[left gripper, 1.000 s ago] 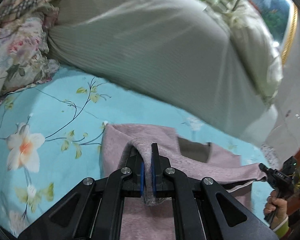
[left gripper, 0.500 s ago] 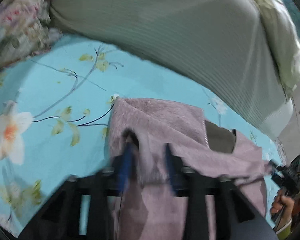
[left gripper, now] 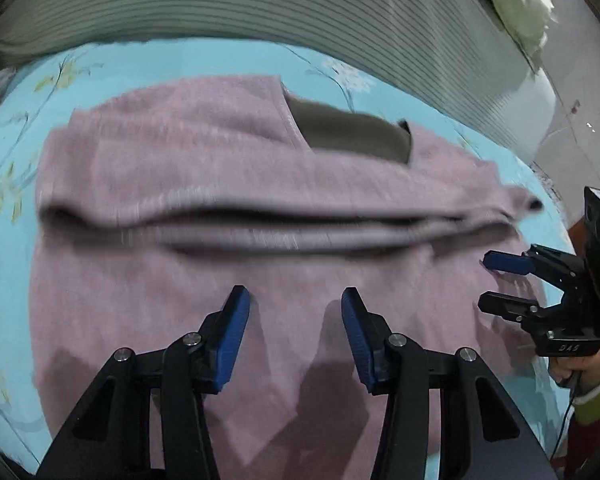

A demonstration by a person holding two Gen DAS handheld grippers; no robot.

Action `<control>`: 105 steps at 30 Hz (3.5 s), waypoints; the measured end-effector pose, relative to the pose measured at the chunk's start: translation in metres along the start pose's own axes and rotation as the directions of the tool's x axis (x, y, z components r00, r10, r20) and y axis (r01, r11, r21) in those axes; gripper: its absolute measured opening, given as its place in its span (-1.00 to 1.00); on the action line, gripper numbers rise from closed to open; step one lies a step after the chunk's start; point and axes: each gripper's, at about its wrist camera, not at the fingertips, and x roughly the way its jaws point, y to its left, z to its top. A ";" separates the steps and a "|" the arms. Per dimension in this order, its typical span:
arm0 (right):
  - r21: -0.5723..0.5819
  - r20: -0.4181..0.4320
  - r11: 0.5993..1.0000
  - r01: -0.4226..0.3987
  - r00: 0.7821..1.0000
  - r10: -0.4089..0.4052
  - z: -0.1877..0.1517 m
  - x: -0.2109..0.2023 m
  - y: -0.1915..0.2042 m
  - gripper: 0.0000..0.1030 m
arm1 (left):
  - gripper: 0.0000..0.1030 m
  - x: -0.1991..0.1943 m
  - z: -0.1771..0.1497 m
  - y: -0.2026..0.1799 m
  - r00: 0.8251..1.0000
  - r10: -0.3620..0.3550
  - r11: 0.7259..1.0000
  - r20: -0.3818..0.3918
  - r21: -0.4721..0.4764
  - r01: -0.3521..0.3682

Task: Fold small clothes
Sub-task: 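Open both tools and withdraw from the folded sweater, then grasp the folded edge with the left tool while the right tool grasps beside it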

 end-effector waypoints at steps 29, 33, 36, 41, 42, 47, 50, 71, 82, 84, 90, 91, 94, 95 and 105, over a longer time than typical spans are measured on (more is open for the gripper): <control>0.522 0.246 0.842 -0.136 0.969 0.005 -0.079 -0.071 -0.017 0.19 | 0.10 -0.102 -0.096 0.064 0.977 -0.010 0.917 0.212 -0.388 0.094; 0.537 0.258 0.826 -0.172 0.966 0.034 -0.100 -0.072 0.001 0.19 | 0.10 -0.116 -0.140 0.057 0.978 -0.045 0.903 0.205 -0.410 0.128; 0.543 0.266 0.817 -0.192 0.963 0.050 -0.112 -0.074 0.012 0.19 | 0.10 -0.119 -0.161 0.055 0.978 -0.065 0.891 0.200 -0.429 0.147; 0.532 0.258 0.822 -0.203 0.963 0.071 -0.119 -0.076 0.027 0.19 | 0.11 -0.109 -0.173 0.056 0.979 -0.101 0.868 0.179 -0.464 0.175; 0.528 0.259 0.824 -0.206 0.963 0.074 -0.119 -0.077 0.029 0.19 | 0.11 -0.105 -0.174 0.056 0.978 -0.115 0.858 0.176 -0.478 0.187; 0.511 0.269 0.833 -0.215 0.960 0.083 -0.118 -0.083 0.038 0.19 | 0.18 -0.091 -0.177 0.055 0.976 -0.115 0.837 0.182 -0.511 0.194; 0.505 0.274 0.834 -0.220 0.958 0.087 -0.117 -0.085 0.041 0.19 | 0.18 -0.084 -0.171 0.060 0.973 -0.104 0.820 0.205 -0.536 0.200; 0.524 0.296 0.810 -0.262 0.948 0.115 -0.090 -0.079 0.004 0.20 | -0.84 -0.093 -0.121 0.072 0.946 -0.009 0.839 0.325 -0.512 0.184; 0.516 0.311 0.759 -0.396 0.913 0.265 -0.044 -0.064 -0.034 0.20 | -0.84 -0.071 -0.068 -0.083 0.953 -0.093 0.991 0.287 -0.065 0.116; 0.509 0.299 0.751 -0.420 0.905 0.303 -0.034 -0.054 -0.034 0.20 | -0.84 -0.046 -0.071 -0.103 0.968 -0.093 0.995 0.234 -0.006 0.097; 0.503 0.235 0.746 -0.436 0.900 0.368 -0.011 -0.015 -0.025 0.21 | -0.84 -0.021 -0.086 -0.118 0.976 -0.145 0.989 0.166 0.047 0.139; 0.498 0.225 0.750 -0.434 0.901 0.372 -0.005 -0.008 -0.023 0.21 | -0.84 -0.022 -0.087 -0.117 0.975 -0.142 0.990 0.168 0.048 0.136; 0.493 0.220 0.751 -0.440 0.898 0.381 0.008 0.006 -0.019 0.21 | -0.84 -0.024 -0.084 -0.114 0.971 -0.166 0.986 0.173 0.036 0.162; 0.492 0.220 0.750 -0.442 0.897 0.384 0.013 0.010 -0.018 0.21 | -0.84 -0.026 -0.083 -0.113 0.969 -0.175 0.985 0.176 0.031 0.172; 0.532 0.245 0.707 -0.465 0.884 0.398 0.052 0.043 -0.031 -0.55 | -0.84 -0.044 -0.092 -0.093 0.961 -0.199 0.980 0.190 0.024 0.198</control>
